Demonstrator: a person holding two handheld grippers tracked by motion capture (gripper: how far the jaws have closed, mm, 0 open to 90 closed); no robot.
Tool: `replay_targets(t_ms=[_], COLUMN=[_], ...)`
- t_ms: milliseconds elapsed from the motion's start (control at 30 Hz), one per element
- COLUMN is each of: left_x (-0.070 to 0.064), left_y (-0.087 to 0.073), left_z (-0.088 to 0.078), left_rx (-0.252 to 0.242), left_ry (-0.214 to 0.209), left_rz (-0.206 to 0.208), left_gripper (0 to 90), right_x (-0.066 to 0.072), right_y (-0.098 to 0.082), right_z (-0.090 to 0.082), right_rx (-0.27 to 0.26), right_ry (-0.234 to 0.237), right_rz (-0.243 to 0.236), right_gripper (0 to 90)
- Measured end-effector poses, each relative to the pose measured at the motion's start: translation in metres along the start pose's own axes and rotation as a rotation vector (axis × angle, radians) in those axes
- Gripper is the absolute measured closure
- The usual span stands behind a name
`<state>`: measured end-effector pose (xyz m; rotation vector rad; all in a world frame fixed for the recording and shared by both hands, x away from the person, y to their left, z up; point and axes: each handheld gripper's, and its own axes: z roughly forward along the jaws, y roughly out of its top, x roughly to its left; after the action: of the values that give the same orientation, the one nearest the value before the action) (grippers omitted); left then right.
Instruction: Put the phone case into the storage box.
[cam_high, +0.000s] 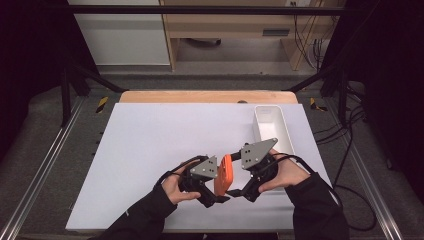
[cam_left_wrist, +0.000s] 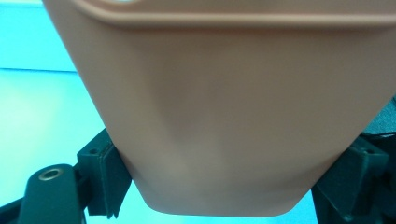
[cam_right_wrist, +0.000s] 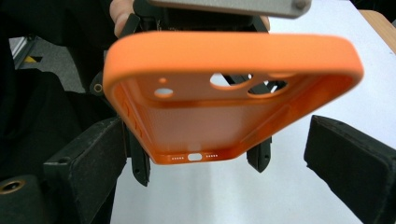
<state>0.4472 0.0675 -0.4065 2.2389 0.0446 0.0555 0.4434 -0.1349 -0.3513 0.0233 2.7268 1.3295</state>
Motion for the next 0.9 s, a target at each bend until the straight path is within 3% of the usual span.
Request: replay_targets(t_ms=[900], left_x=[-0.0036], left_y=[-0.0034], left_z=[0.0088], left_rx=[0.020], left_ry=[-0.015], left_rz=[0.023], left_gripper=[15.4], right_x=[-0.0008], right_y=[-0.0002], right_z=[0.0040], right_rx=[-0.024], right_ry=[0.055], right_rz=[0.004], right_gripper=[11.9])
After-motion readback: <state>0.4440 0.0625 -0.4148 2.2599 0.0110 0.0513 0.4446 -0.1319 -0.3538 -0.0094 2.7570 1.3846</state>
